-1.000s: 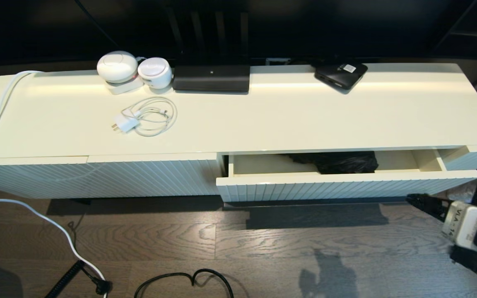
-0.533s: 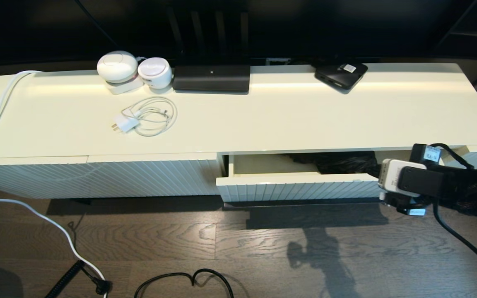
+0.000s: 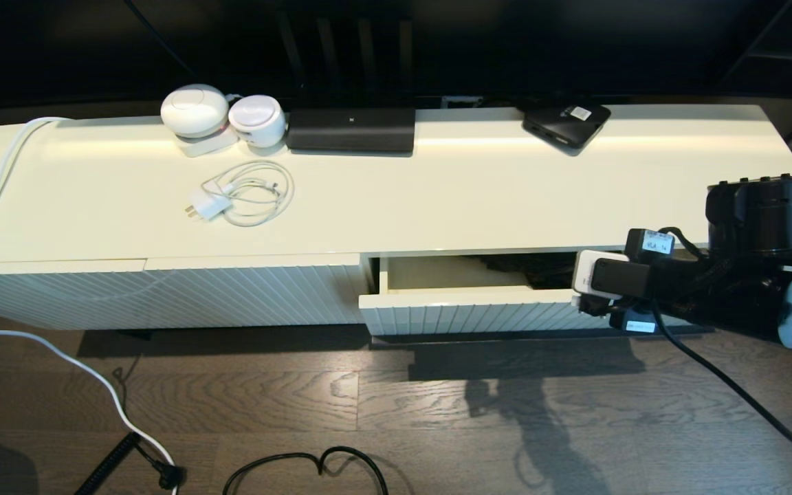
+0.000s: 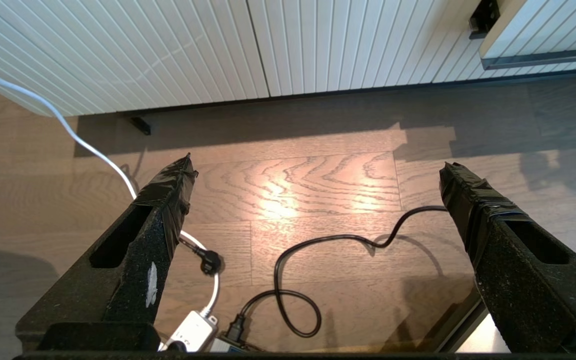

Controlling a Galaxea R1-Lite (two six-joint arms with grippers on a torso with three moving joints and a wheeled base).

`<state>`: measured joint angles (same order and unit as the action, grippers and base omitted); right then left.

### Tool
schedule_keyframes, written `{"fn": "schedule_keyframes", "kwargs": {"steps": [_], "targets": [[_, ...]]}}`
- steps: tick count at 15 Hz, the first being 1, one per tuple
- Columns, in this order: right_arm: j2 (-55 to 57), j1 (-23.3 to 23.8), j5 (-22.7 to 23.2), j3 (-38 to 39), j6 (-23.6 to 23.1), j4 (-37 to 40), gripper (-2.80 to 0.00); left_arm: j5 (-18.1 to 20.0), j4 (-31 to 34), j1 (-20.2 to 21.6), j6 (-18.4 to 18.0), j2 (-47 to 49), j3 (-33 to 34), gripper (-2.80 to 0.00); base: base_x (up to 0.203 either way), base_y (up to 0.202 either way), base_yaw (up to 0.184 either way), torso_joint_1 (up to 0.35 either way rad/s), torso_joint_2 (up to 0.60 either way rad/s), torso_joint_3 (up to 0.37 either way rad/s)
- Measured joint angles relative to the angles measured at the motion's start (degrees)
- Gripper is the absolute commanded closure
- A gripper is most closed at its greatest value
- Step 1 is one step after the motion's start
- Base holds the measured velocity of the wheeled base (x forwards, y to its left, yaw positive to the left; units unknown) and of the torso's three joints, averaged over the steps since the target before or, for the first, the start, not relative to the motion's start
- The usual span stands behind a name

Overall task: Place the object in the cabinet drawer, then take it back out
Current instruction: Open the drawer

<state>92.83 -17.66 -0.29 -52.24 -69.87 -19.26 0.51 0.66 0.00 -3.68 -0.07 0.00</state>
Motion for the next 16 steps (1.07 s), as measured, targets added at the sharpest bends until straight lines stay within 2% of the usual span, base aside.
{"fn": "schedule_keyframes", "kwargs": {"steps": [3, 11, 16], "targets": [[0.9, -0.3, -1.0, -0.4, -1.4, 0.0, 0.0, 0.0, 0.0, 0.0, 0.0, 0.0, 0.0, -2.8, 0.0, 0.0, 0.0, 0.0, 0.0, 0.0], [2.8, -0.3, -1.2, -0.4, -1.5, -0.1, 0.0, 0.0, 0.0, 0.0, 0.0, 0.0, 0.0, -2.8, 0.0, 0.0, 0.0, 0.0, 0.0, 0.0], [1.4, -0.5, -1.9, 1.7, -1.5, 4.6, 0.0, 0.0, 0.0, 0.0, 0.0, 0.0, 0.0, -2.8, 0.0, 0.0, 0.0, 0.0, 0.0, 0.0]]}}
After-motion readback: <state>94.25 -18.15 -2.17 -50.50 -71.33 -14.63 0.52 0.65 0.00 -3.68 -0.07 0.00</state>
